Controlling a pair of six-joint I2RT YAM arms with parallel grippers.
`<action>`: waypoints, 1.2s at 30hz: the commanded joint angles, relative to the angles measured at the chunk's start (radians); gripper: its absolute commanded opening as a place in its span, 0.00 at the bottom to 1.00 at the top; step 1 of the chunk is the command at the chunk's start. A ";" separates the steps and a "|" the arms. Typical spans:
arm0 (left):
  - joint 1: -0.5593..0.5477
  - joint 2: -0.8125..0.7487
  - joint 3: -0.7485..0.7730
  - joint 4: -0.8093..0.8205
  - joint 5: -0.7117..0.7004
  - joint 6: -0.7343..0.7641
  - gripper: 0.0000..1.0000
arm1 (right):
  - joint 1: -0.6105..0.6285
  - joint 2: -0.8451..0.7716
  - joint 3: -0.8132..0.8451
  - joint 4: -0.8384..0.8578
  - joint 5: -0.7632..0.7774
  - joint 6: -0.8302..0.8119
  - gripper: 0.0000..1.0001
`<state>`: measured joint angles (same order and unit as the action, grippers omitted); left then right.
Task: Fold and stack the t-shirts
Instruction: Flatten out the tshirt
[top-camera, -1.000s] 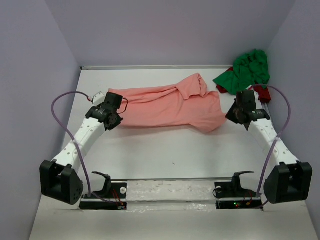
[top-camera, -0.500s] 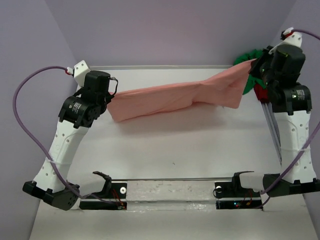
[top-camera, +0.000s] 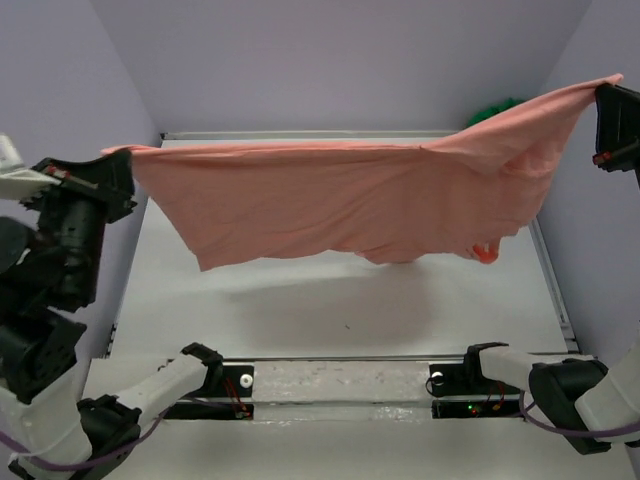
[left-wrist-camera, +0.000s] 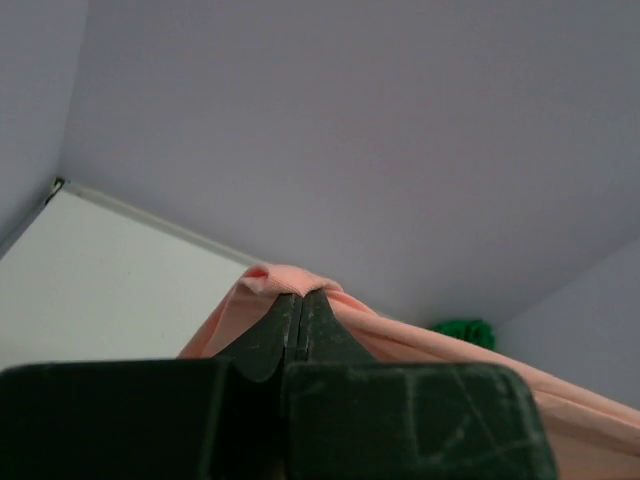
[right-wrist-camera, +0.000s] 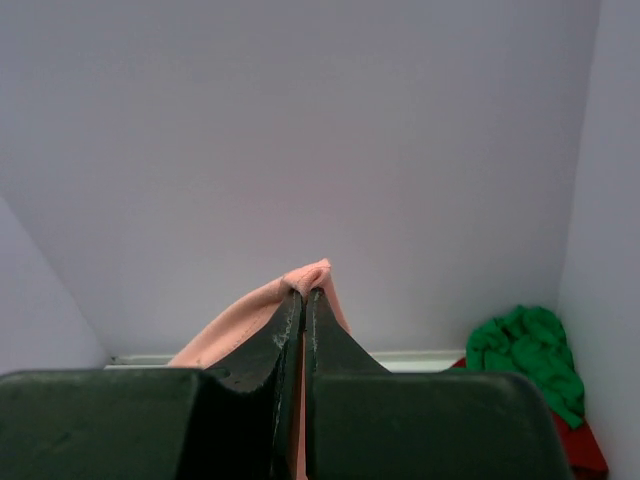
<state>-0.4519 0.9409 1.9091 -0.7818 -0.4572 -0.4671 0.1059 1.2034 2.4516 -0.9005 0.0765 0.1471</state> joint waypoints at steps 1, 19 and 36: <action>0.002 -0.005 0.114 0.090 -0.028 0.136 0.00 | 0.003 0.018 0.037 -0.012 -0.165 -0.037 0.00; 0.033 0.006 0.298 0.061 0.109 0.180 0.00 | 0.003 -0.025 0.187 -0.003 -0.334 0.002 0.00; 0.128 -0.068 0.350 0.239 0.338 0.197 0.00 | -0.029 -0.094 0.204 0.258 -0.503 -0.038 0.00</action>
<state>-0.3332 0.8783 2.2395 -0.6258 -0.2066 -0.2916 0.0963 1.1603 2.6423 -0.7826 -0.3702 0.1040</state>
